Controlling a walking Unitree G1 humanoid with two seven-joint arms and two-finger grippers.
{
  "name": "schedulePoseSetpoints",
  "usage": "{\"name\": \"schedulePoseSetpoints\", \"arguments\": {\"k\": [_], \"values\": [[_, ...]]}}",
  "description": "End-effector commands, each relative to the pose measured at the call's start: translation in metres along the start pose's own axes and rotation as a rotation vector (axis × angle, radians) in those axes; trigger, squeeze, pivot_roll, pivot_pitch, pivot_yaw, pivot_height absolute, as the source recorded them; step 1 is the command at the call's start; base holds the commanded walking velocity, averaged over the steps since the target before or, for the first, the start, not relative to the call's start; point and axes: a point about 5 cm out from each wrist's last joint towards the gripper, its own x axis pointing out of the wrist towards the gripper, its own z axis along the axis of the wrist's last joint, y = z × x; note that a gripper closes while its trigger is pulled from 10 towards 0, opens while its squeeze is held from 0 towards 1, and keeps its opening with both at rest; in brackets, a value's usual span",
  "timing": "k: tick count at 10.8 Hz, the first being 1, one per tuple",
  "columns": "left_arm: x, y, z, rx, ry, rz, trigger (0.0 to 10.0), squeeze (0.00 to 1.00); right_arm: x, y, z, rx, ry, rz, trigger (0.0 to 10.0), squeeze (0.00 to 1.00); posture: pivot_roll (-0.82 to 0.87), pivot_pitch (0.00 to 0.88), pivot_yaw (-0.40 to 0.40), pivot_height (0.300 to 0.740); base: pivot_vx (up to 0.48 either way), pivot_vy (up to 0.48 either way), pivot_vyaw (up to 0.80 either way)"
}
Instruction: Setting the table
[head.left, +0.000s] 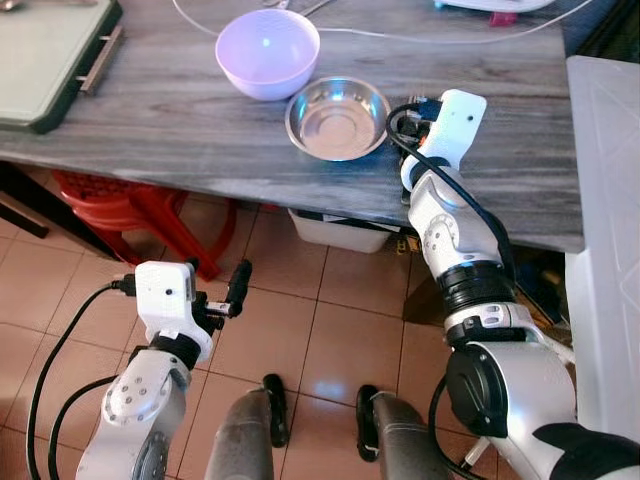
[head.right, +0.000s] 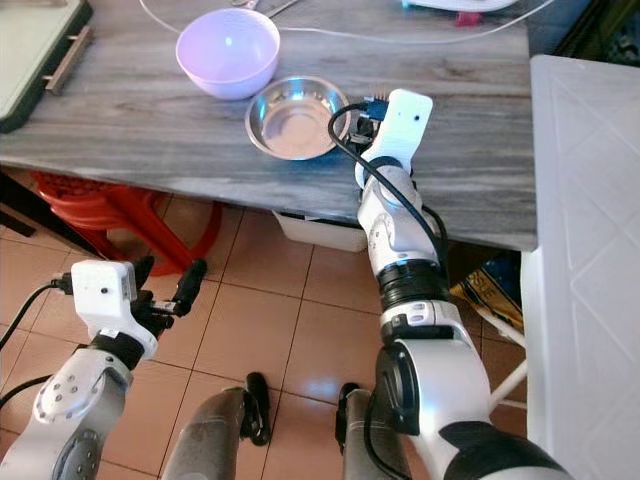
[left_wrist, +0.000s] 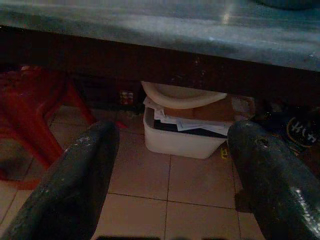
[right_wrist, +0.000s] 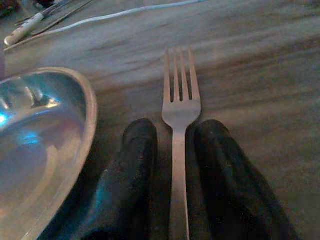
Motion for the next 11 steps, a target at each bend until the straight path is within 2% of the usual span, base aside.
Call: {"name": "schedulePoseSetpoints", "arguments": {"k": [1, 2, 3, 4, 7, 9, 11], "values": [[-0.002, 0.001, -0.004, 0.005, 0.026, 0.009, 10.0, 0.00, -0.005, -0.013, -0.033, -0.005, 0.143, -0.039, 10.0, 1.00, 0.09, 0.330, 0.061, 0.740, 0.000, 0.000, 0.00], [0.000, 0.001, -0.004, 0.004, 0.018, 0.012, 10.0, 0.00, -0.005, -0.015, -0.027, -0.024, 0.102, -0.010, 10.0, 0.19, 0.08, 0.318, 0.055, 0.740, 0.000, 0.000, 0.00], [0.003, 0.000, -0.004, 0.001, 0.012, 0.012, 10.0, 0.00, -0.005, -0.016, -0.022, -0.024, 0.074, 0.005, 10.0, 0.00, 0.08, 0.308, 0.050, 0.740, 0.000, 0.000, 0.00], [0.006, -0.001, -0.004, -0.004, 0.003, 0.010, 10.0, 0.00, -0.007, -0.016, -0.014, -0.052, 0.024, 0.019, 10.0, 0.00, 0.07, 0.296, 0.046, 0.740, 0.000, 0.000, 0.00], [0.011, -0.002, -0.002, -0.010, -0.018, 0.009, 10.0, 0.00, -0.010, -0.024, -0.005, -0.039, -0.008, -0.002, 10.0, 0.00, 0.06, 0.281, 0.042, 0.740, 0.000, 0.000, 0.00], [0.014, -0.001, -0.002, -0.013, -0.029, 0.017, 10.0, 0.00, -0.014, -0.027, 0.002, -0.010, -0.081, 0.018, 10.0, 0.00, 0.05, 0.262, 0.037, 0.740, 0.000, 0.000, 0.00], [0.018, -0.001, -0.002, -0.017, -0.055, 0.031, 10.0, 0.00, -0.021, -0.030, 0.014, -0.022, -0.187, 0.050, 10.0, 0.00, 0.04, 0.226, 0.027, 0.740, 0.000, 0.000, 0.00]]}}
